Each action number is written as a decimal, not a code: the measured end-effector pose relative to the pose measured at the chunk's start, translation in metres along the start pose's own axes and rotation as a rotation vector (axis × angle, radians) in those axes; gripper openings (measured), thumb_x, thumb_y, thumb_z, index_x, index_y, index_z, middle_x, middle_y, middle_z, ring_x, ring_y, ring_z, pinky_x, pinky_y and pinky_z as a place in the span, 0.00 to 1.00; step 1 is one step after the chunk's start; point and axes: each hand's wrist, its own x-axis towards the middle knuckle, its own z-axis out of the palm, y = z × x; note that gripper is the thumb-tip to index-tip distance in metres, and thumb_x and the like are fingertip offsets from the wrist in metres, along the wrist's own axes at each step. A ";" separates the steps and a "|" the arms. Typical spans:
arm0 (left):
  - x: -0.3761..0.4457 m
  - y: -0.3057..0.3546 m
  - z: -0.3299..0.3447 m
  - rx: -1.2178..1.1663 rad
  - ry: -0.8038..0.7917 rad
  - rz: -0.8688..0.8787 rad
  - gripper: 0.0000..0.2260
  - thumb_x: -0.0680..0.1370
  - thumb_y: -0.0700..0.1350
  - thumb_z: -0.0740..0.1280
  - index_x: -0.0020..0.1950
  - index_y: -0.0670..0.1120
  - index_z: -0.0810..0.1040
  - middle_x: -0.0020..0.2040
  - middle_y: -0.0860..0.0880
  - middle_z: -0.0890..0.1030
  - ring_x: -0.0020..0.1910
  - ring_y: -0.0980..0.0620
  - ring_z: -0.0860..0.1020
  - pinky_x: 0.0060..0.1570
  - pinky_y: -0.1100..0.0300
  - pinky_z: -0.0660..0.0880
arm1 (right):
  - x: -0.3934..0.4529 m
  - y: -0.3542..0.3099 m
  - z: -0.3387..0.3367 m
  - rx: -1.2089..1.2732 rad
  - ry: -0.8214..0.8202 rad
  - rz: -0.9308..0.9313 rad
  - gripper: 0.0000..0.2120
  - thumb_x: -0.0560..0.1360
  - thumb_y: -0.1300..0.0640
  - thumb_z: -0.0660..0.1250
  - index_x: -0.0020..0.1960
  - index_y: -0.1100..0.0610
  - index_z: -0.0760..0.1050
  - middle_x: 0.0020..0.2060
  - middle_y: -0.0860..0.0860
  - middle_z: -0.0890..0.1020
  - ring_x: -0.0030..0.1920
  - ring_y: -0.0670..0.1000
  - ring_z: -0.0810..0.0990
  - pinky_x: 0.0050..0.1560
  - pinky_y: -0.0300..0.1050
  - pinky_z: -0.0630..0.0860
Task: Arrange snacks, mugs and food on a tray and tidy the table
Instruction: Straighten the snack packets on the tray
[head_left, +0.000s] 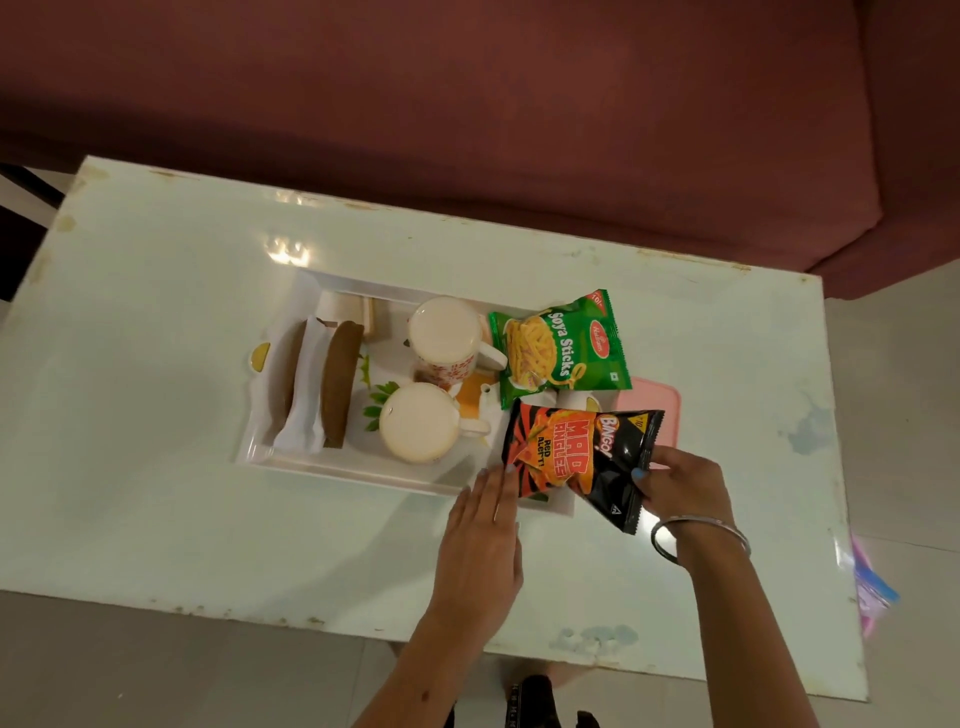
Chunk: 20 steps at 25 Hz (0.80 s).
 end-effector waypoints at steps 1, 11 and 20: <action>0.005 -0.002 0.001 0.038 -0.024 0.040 0.26 0.80 0.44 0.53 0.75 0.46 0.45 0.77 0.48 0.49 0.76 0.50 0.50 0.74 0.53 0.44 | 0.001 0.000 0.000 -0.001 0.002 0.004 0.12 0.70 0.66 0.66 0.50 0.55 0.81 0.36 0.55 0.81 0.45 0.62 0.81 0.50 0.53 0.78; 0.010 -0.014 0.004 0.275 -0.104 0.102 0.24 0.80 0.48 0.50 0.75 0.44 0.52 0.77 0.46 0.55 0.76 0.49 0.50 0.69 0.45 0.30 | 0.007 -0.004 -0.003 -0.149 0.038 -0.036 0.16 0.71 0.65 0.65 0.57 0.55 0.79 0.45 0.59 0.82 0.42 0.57 0.76 0.43 0.41 0.71; -0.038 -0.025 -0.029 -0.174 0.223 -0.133 0.14 0.74 0.40 0.66 0.60 0.43 0.77 0.58 0.46 0.80 0.58 0.49 0.77 0.59 0.57 0.72 | 0.005 -0.016 -0.021 -0.206 0.070 -0.116 0.16 0.71 0.59 0.70 0.59 0.55 0.76 0.53 0.57 0.83 0.56 0.59 0.78 0.55 0.46 0.72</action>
